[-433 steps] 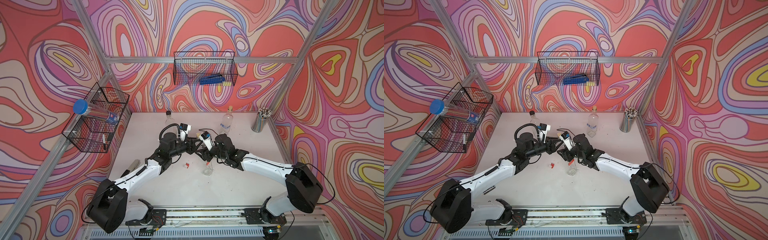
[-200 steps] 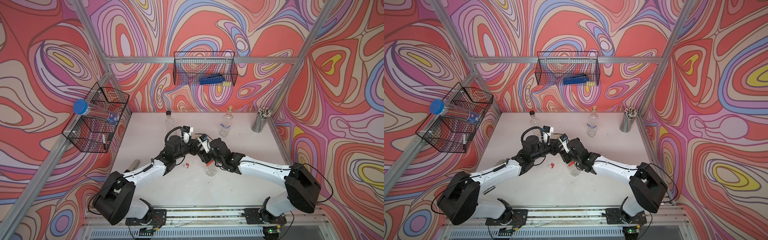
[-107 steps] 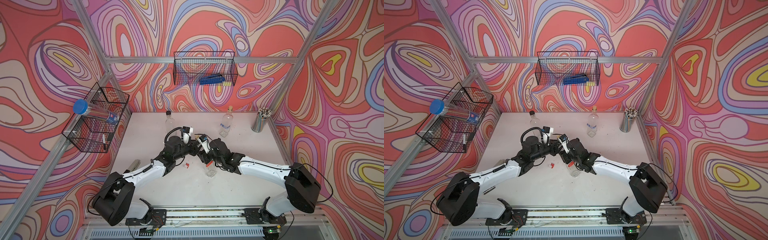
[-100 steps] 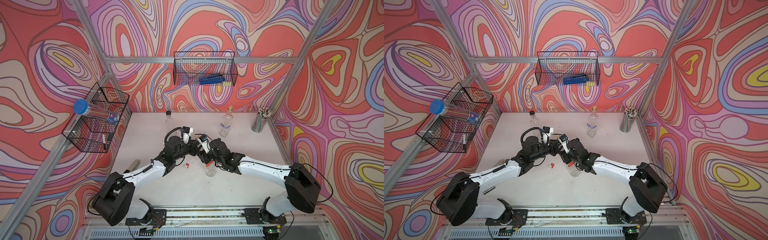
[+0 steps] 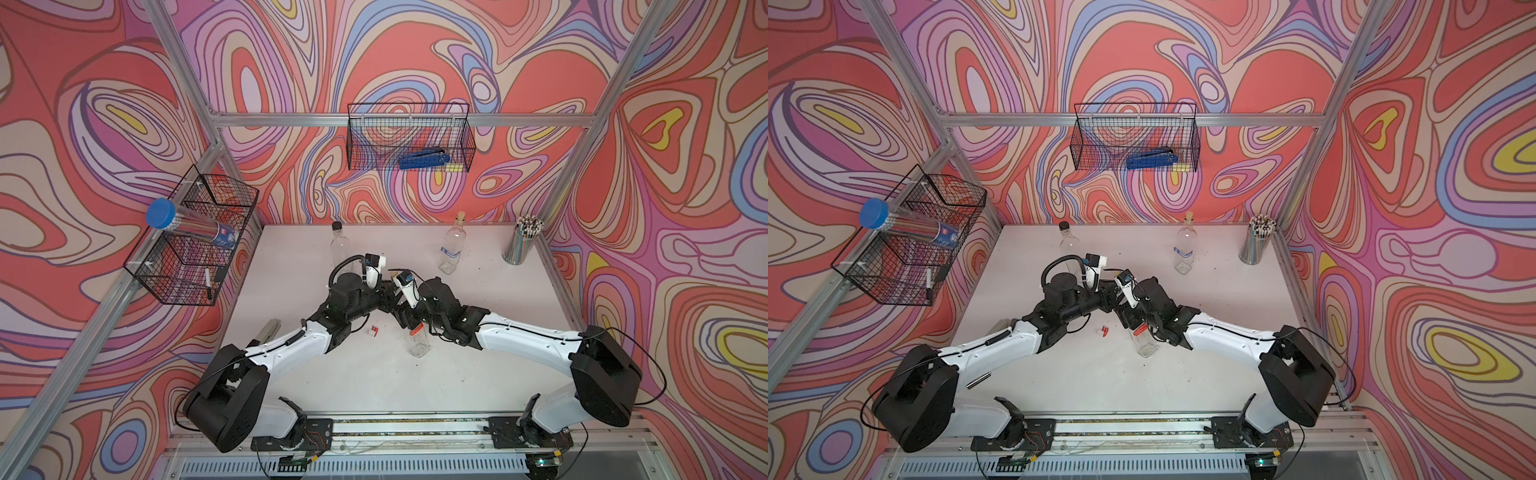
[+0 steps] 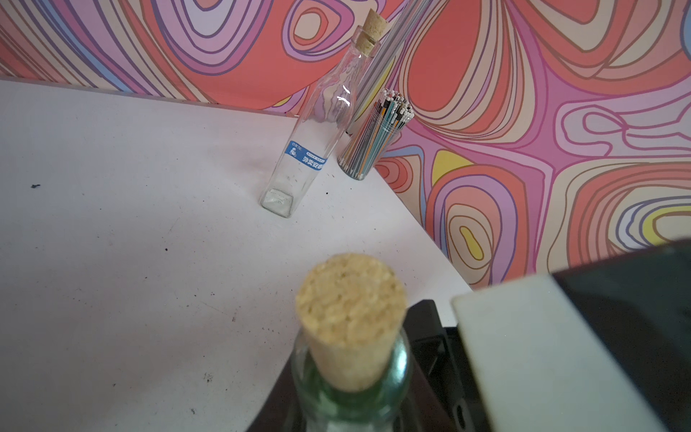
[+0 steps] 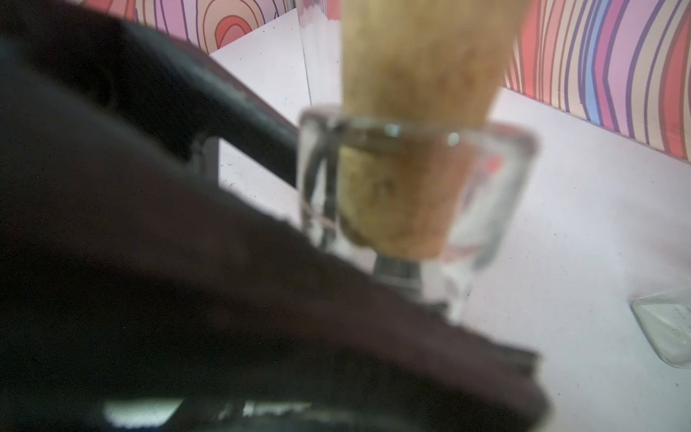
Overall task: Remove the label from the bottle
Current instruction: Adjust the bottle.
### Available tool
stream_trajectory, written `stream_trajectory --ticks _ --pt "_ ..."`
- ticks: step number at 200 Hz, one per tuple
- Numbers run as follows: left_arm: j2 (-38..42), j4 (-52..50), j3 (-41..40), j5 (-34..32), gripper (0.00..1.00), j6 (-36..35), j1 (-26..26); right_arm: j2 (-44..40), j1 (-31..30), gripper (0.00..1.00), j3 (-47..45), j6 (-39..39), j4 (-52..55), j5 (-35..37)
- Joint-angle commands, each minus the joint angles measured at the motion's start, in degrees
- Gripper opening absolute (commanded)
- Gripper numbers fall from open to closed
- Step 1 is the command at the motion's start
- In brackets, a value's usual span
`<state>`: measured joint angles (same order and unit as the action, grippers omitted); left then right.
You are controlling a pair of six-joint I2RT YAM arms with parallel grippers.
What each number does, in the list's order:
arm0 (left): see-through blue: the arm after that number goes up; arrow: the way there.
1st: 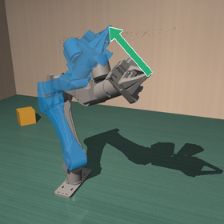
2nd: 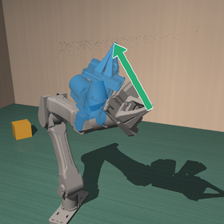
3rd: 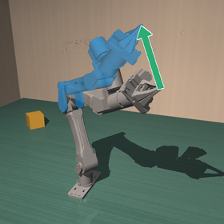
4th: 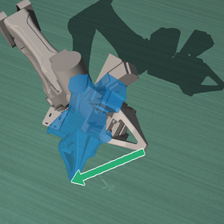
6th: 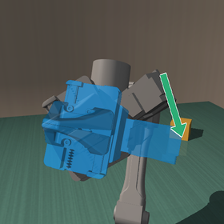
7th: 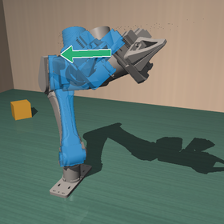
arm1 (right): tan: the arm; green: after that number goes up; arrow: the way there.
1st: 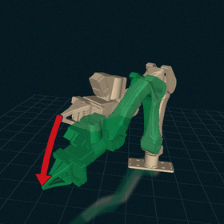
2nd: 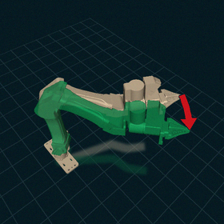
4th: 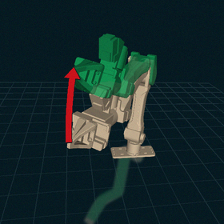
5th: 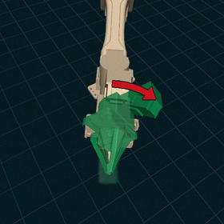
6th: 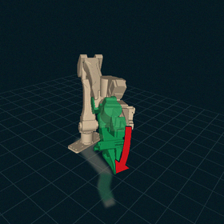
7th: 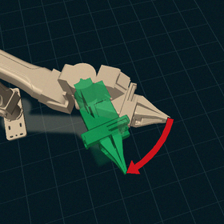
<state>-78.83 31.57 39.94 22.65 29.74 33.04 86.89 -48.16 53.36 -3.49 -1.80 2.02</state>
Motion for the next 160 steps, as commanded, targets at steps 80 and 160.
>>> stream_trajectory --ticks 80,160 --pt "3.09 5.09 0.15 0.81 0.0 -1.61 0.9 -6.34 -2.11 0.82 -1.69 1.05 3.32 -0.62" --pt "2.29 5.34 0.31 1.13 0.0 -2.3 0.89 -8.76 -2.07 0.83 -3.35 -0.13 4.73 0.44"
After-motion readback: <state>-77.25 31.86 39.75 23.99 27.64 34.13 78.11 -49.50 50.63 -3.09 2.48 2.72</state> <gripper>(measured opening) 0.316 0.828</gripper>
